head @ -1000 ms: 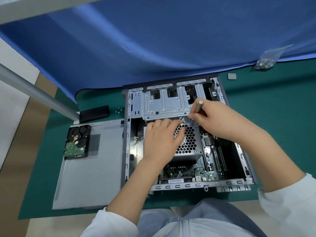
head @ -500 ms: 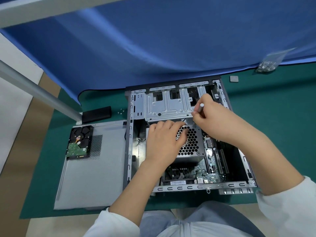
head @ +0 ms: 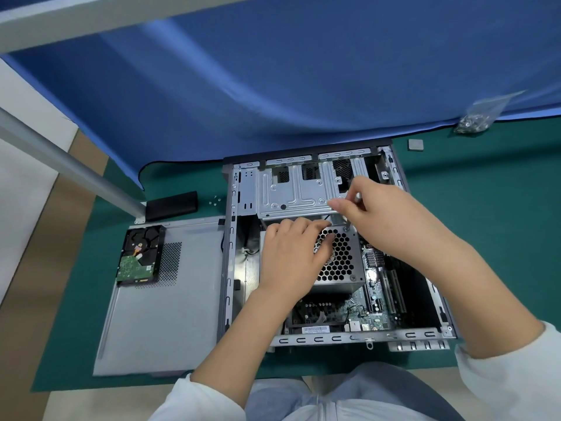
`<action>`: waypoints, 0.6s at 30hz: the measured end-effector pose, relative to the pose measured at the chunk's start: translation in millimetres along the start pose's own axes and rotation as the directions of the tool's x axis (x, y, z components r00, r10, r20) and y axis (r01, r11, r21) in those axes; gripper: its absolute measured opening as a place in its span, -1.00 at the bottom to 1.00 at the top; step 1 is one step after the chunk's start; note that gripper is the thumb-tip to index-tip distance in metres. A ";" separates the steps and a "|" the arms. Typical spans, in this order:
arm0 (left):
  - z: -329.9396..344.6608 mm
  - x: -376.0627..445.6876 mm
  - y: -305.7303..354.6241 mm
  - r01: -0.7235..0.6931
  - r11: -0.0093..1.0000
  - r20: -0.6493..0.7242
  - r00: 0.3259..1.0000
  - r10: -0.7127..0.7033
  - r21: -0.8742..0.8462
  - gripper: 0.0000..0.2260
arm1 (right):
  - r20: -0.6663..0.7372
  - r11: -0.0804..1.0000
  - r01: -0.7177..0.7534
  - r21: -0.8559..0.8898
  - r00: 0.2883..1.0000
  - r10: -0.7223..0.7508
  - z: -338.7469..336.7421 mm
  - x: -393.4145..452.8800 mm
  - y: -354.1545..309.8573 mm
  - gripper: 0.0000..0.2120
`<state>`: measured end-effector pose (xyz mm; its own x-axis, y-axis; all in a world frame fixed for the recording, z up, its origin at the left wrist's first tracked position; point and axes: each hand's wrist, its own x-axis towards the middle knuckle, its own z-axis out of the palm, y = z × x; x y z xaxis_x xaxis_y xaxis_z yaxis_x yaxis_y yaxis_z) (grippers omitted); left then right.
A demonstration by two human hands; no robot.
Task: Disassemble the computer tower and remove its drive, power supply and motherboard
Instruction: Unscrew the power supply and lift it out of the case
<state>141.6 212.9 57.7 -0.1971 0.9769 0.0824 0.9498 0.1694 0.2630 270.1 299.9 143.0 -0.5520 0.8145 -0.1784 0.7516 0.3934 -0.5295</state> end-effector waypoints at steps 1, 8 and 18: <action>0.0 0.5 -0.6 -0.010 1.000 0.006 1.000 0.010 -0.030 -0.65 | -0.005 1.000 0.002 -0.019 1.000 -0.002 0.9 -0.1 0.7 -0.75; -1.1 13.7 8.6 -0.076 0.931 0.028 0.995 0.092 -0.357 -0.80 | 0.000 0.997 0.026 -0.072 1.000 -0.026 -3.7 -0.6 5.7 -0.90; 1.4 12.9 11.7 -0.042 0.931 -0.007 0.999 0.042 -0.362 -0.81 | -0.110 0.987 0.024 -0.157 0.993 -0.041 0.0 2.4 7.2 -0.90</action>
<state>150.5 227.7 60.5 -0.1585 0.9823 0.1000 0.8048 0.0698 0.5894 274.2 304.7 138.8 -0.5396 0.8395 -0.0642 0.7857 0.4747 -0.3967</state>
